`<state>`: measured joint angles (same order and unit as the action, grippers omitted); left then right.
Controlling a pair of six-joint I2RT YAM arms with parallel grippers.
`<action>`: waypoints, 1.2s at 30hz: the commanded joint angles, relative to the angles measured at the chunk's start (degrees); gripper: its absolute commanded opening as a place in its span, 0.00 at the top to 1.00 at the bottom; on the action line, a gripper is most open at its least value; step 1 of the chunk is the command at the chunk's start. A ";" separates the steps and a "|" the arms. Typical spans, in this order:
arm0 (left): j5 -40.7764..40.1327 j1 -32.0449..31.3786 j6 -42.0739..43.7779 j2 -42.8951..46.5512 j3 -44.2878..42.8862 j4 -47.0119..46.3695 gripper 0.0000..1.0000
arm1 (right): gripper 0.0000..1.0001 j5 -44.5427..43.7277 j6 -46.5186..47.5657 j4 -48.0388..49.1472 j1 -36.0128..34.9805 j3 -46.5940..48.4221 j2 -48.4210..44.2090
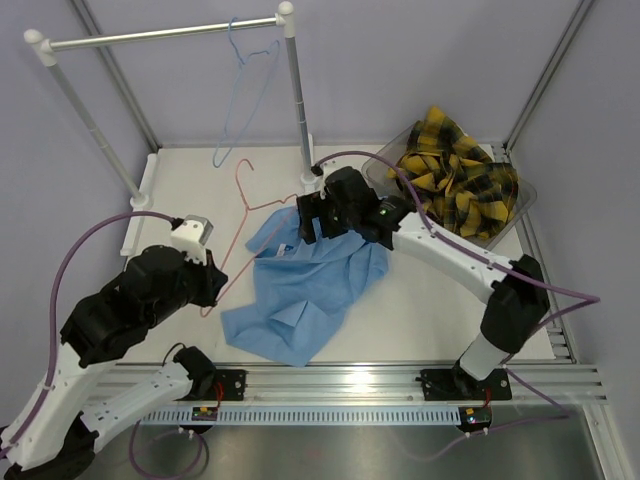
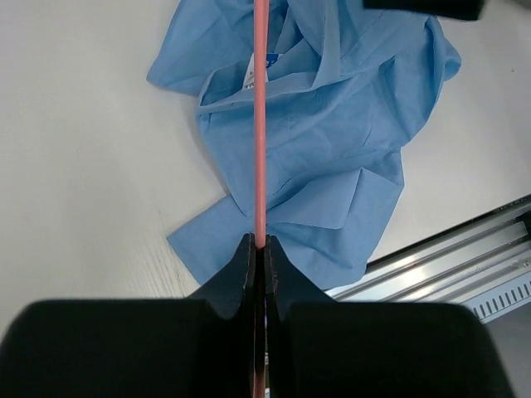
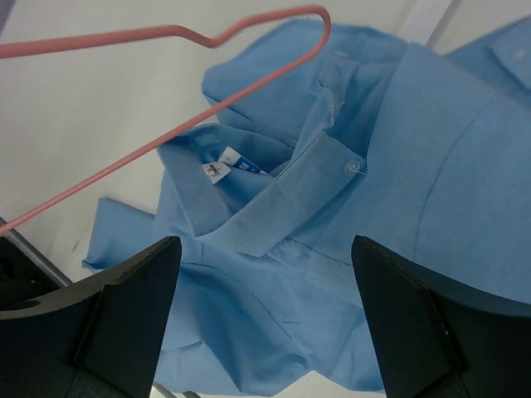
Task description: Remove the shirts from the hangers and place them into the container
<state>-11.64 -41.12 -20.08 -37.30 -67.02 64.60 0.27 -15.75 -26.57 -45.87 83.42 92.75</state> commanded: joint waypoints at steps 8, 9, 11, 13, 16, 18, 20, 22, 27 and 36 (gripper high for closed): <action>-11.63 0.17 -8.47 -0.84 -3.72 4.83 1.00 | 0.21 -7.66 -10.00 2.22 -0.45 1.40 11.49; -12.87 0.25 -9.36 -1.54 -3.90 5.36 1.00 | 0.23 -7.83 -10.09 2.31 -0.54 0.27 11.31; -16.99 0.25 -12.07 -2.25 -4.17 6.85 1.00 | 0.23 -8.36 -9.74 2.92 -0.45 -1.15 9.65; -20.59 0.25 -14.89 -3.56 -5.13 8.43 1.00 | 0.24 -9.06 -9.04 2.58 -0.45 -3.60 7.29; -22.89 0.78 -17.18 -4.97 -5.66 9.40 1.00 | 0.24 -9.24 -8.16 2.66 -0.28 -5.80 3.41; -23.60 1.57 -17.98 -5.41 -5.40 9.41 1.00 | 0.23 -9.24 -7.81 2.75 -0.28 -7.82 0.26; -24.83 2.53 -18.33 -5.85 -4.96 9.14 1.00 | 0.23 -9.50 -7.37 2.40 -0.28 -8.97 -1.77; -25.45 4.64 -17.20 -6.47 -5.48 7.48 1.00 | 0.22 -8.63 -6.32 2.22 -0.28 -10.11 -4.94; -19.58 15.68 -7.72 -10.15 -7.59 -2.78 1.00 | 0.17 -5.91 -3.86 1.25 -0.28 -12.13 -12.83; -5.51 30.39 10.92 -23.41 -19.70 -17.65 1.00 | 0.10 -4.06 0.45 0.99 -0.28 -18.81 -27.34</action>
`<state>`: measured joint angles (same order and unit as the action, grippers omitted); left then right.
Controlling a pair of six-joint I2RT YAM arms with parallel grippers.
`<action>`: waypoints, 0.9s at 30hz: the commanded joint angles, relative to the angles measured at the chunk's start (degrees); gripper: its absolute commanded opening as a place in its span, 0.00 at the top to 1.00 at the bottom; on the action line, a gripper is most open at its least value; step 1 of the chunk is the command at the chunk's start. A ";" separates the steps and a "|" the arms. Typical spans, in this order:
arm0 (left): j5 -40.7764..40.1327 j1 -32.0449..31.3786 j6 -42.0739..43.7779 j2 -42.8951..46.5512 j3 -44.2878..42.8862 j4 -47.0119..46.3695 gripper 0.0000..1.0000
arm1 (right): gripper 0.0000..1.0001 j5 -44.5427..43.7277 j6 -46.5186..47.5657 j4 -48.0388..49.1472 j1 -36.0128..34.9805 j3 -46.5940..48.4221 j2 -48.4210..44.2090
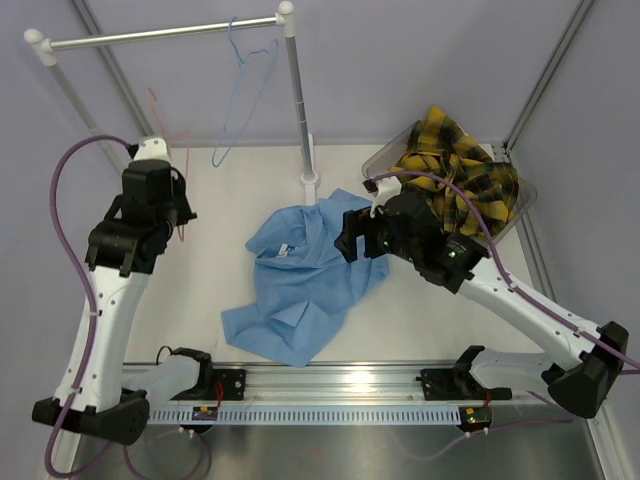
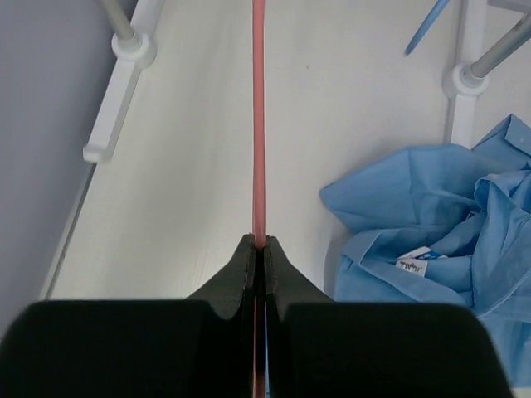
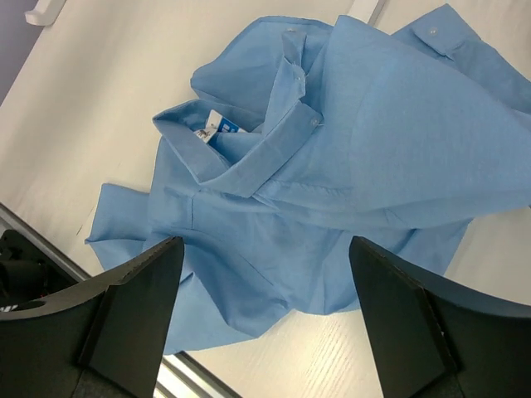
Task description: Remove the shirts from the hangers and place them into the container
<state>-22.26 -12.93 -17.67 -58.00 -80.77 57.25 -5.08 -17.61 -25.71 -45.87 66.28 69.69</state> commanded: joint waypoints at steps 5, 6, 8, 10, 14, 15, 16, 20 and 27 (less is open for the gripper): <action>11.97 6.85 14.06 -6.77 -12.82 -16.64 1.00 | 0.07 3.06 3.45 1.19 -0.28 -6.32 -12.19; 12.50 7.47 14.24 -7.65 -15.53 -16.74 1.00 | 0.04 3.23 4.06 1.37 -0.28 -6.77 -13.08; 14.96 9.40 15.38 -10.02 -18.01 -16.82 1.00 | 0.02 3.06 4.86 1.02 -0.28 -7.30 -15.19; 17.93 10.37 16.61 -12.21 -20.11 -17.35 1.00 | 0.01 2.54 5.83 0.41 -0.28 -7.66 -16.34; 23.04 10.99 17.23 -16.43 -22.76 -18.06 1.00 | 0.01 0.87 6.62 0.23 -0.28 -8.62 -17.66; 23.92 10.99 17.23 -17.05 -22.94 -18.06 1.00 | 0.01 0.60 6.53 -0.03 -0.28 -8.62 -17.75; 24.71 10.99 17.23 -17.58 -23.11 -17.97 1.00 | 0.01 0.43 6.44 -0.73 -0.28 -8.54 -17.75; 24.99 11.08 17.23 -18.82 -21.19 -18.06 1.00 | 0.00 0.42 6.18 -1.53 -0.28 -8.10 -17.66; 26.92 11.70 17.23 -21.80 -20.74 -18.49 1.00 | 0.01 0.42 4.34 -2.14 -0.28 -8.36 -17.31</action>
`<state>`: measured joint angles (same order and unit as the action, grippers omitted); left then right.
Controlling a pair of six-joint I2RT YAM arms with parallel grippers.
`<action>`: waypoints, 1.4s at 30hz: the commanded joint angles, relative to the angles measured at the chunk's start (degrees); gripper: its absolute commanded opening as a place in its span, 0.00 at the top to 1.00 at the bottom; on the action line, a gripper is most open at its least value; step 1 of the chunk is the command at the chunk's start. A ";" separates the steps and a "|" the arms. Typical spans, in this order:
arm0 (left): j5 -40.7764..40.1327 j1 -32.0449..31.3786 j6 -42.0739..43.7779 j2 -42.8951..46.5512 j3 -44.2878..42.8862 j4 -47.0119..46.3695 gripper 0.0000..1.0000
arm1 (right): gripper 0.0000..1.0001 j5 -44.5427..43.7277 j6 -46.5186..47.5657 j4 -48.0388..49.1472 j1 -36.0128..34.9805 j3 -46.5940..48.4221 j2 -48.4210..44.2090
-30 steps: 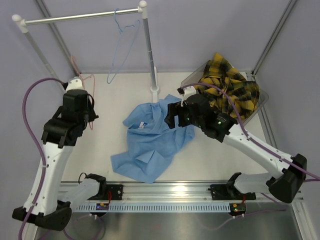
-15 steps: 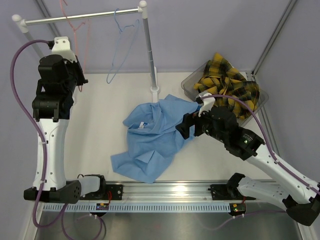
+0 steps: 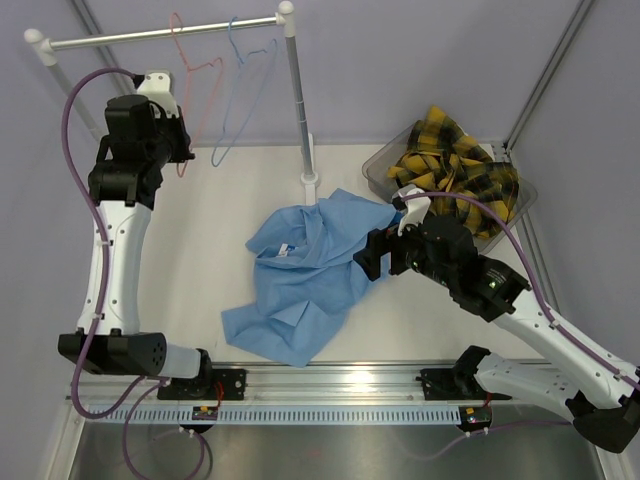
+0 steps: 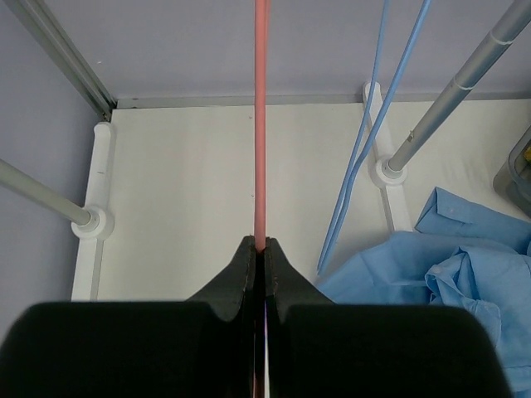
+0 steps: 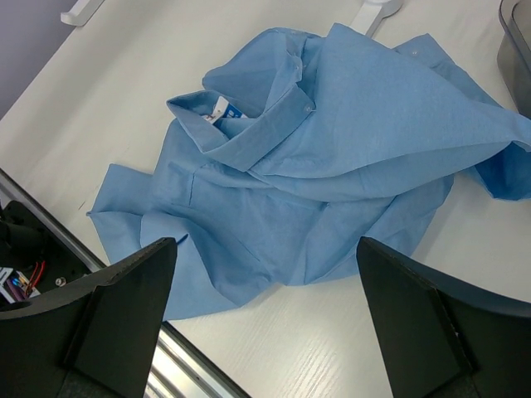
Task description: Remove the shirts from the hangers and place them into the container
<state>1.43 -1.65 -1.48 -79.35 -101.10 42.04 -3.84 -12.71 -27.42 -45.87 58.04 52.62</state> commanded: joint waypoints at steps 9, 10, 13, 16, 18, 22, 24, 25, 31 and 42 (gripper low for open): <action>2.09 0.51 0.69 -0.81 3.36 -3.37 0.64 | 0.00 -1.00 -1.53 -0.88 -0.36 0.84 4.32; 2.00 0.51 0.42 -0.46 3.45 -3.28 0.60 | 0.00 -1.09 -1.62 -0.79 -0.28 1.28 5.99; 1.30 0.51 -1.77 0.95 3.98 -3.19 0.34 | 0.01 -1.35 -0.65 -0.44 -0.36 2.51 10.37; -0.37 0.51 -4.41 4.11 5.12 -3.11 0.04 | 0.01 -1.44 1.54 0.44 -0.54 4.35 15.38; -1.95 0.51 -5.38 6.83 6.70 -2.84 0.01 | 0.01 -1.96 4.09 0.52 -1.85 6.89 18.03; -7.05 0.51 -6.61 10.79 8.02 0.14 0.01 | 0.01 -3.72 10.06 0.61 -6.51 11.56 26.80; -8.46 0.51 -7.22 13.33 9.07 1.72 0.01 | 0.01 -4.34 12.26 -0.61 -9.58 15.15 30.16; -8.55 0.51 -7.40 14.30 9.77 1.99 0.01 | 0.01 -4.51 14.36 -1.05 -10.72 16.04 33.30; -10.92 0.51 -9.07 22.03 14.44 1.90 0.01 | 0.01 3.45 18.15 -5.44 -18.99 22.46 41.50; -8.29 0.42 -10.65 23.37 14.09 1.99 0.01 | 0.06 10.78 21.15 -8.18 -23.48 24.66 53.27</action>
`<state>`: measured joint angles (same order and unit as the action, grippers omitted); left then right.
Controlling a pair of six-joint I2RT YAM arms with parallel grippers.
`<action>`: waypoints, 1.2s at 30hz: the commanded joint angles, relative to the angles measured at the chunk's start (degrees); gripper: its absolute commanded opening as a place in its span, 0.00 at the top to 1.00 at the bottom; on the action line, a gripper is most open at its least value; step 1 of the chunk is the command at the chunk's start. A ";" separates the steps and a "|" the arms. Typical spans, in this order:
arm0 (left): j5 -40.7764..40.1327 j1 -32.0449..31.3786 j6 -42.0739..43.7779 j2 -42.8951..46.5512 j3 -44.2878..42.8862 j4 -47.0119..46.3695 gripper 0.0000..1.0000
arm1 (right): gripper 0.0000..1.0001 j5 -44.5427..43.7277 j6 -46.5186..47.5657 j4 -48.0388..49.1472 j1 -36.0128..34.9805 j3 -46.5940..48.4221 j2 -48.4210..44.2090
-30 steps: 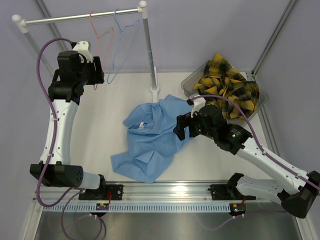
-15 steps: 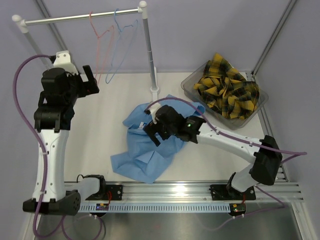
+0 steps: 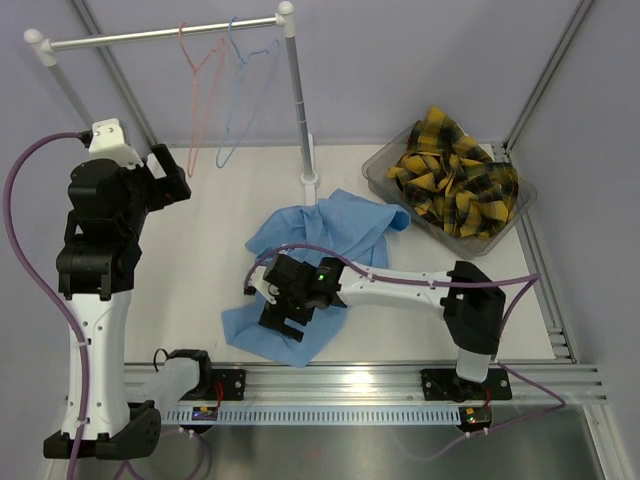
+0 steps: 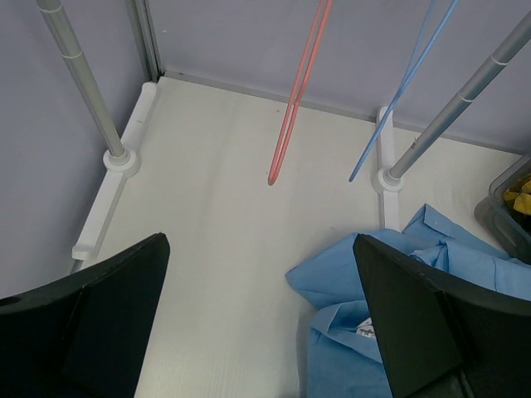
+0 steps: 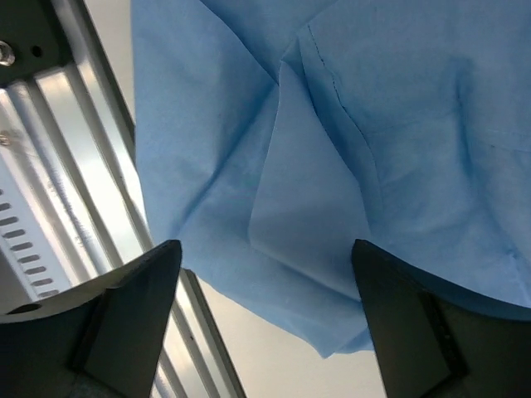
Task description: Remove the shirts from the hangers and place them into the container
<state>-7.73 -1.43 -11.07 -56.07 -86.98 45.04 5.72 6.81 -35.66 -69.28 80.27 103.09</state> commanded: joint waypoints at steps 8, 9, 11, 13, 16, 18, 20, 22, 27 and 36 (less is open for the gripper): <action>1.13 -0.15 -1.15 0.44 0.05 -1.09 0.01 | 1.00 -8.78 1.98 1.21 0.10 6.48 5.46; 1.22 -0.24 -1.23 0.61 0.06 -1.09 0.01 | 1.00 -10.53 2.50 1.03 0.19 6.57 4.15; 1.48 -0.24 -1.23 0.61 -0.03 -1.09 0.01 | 1.00 -12.21 2.68 1.29 0.63 6.92 2.39; 1.57 -0.24 -1.15 0.88 0.14 -1.09 0.01 | 1.00 -13.80 2.34 0.94 1.95 7.44 -0.25; 1.57 -0.33 -1.06 1.23 0.06 -1.09 0.01 | 1.00 -14.15 0.76 0.77 5.37 8.58 -4.38; 1.66 -0.33 -1.15 1.32 0.05 -1.00 0.01 | 1.00 -17.12 -1.26 0.94 8.52 8.85 -7.27; 1.92 -0.33 -1.23 1.32 -0.03 -1.00 0.01 | 1.00 -19.15 -3.02 1.56 11.08 9.03 -8.60; 2.10 -0.33 -1.23 1.32 -0.03 -1.00 0.01 | 1.00 -22.23 -5.91 1.82 15.81 9.12 -9.57; 2.89 -0.33 -1.58 1.14 0.32 -1.09 0.01 | 1.00 -24.62 -14.25 0.51 24.79 10.61 -5.10; 3.86 -0.33 -2.20 1.32 1.90 -1.09 0.01 | 1.00 -20.22 -31.48 -3.18 37.54 12.89 7.12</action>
<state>-5.41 -1.54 -12.43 -55.53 -85.86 45.39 -15.05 -15.97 -36.32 -34.22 90.72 108.03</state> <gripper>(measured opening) 0.988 0.011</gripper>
